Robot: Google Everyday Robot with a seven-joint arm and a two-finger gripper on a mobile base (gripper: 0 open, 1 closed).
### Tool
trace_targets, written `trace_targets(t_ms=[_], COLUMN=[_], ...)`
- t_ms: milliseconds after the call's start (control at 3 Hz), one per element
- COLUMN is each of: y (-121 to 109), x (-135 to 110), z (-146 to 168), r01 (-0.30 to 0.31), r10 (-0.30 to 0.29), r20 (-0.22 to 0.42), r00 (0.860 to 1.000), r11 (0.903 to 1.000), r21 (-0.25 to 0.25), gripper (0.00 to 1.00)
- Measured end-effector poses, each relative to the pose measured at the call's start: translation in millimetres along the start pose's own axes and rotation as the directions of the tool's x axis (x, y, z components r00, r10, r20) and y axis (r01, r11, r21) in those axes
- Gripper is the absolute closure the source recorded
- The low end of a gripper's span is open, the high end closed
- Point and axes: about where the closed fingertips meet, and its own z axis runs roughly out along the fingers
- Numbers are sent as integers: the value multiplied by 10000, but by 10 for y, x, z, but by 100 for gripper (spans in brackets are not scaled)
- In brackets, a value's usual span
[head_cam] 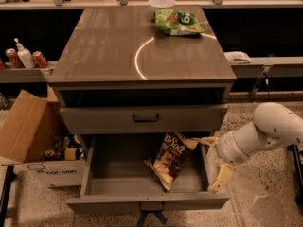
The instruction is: Pick brown chip bag from middle drawer and place on counter
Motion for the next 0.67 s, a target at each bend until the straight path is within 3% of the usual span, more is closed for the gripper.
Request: trace_targets(t_ms=[333,667], y=[-80,-81], x=[326,326], z=[318,319], r01=[-892,-893], r10=[880,881], r20=[628,633], r00=[9941,9941], r11=[9959,9959], r21=[173,173], gripper=[0,0])
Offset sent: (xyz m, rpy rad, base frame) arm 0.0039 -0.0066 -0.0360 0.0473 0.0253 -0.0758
